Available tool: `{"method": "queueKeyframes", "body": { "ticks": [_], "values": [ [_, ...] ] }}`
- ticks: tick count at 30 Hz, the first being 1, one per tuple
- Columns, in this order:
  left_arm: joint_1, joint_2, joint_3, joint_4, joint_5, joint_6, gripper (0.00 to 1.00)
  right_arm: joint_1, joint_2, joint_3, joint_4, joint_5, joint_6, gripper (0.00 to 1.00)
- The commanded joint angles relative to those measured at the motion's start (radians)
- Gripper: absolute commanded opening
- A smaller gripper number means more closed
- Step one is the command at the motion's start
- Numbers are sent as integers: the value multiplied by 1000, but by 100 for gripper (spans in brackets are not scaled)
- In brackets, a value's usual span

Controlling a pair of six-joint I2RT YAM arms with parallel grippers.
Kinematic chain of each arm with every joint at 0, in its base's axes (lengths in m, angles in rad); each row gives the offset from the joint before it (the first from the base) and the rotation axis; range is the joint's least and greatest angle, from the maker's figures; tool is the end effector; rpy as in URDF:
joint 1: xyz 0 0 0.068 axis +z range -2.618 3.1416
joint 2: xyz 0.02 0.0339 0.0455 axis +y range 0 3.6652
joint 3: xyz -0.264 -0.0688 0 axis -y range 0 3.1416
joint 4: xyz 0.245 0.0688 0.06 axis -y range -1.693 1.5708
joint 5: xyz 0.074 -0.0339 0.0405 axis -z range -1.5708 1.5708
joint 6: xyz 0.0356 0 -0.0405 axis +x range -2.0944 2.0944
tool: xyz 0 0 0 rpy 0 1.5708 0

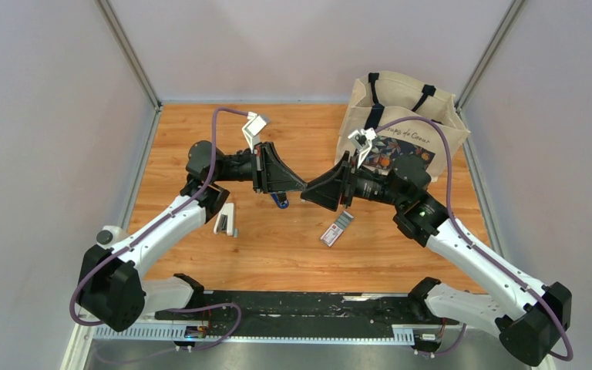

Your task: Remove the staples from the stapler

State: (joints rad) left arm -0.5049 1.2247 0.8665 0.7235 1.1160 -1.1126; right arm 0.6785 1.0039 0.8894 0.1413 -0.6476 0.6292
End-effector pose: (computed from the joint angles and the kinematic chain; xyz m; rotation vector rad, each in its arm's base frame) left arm 0.2162 -0.1560 0.3642 0.7356 1.5921 -1.9255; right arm 0.1662 0.1616 0.3706 -0.6166 1.6550 1.4880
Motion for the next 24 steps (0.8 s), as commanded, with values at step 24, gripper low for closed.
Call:
{"method": "queueKeyframes", "body": {
  "ticks": [24],
  "values": [
    [11,-4,20,42,22,22,17,21,-4,-15,64,-47,26,18]
  ]
}}
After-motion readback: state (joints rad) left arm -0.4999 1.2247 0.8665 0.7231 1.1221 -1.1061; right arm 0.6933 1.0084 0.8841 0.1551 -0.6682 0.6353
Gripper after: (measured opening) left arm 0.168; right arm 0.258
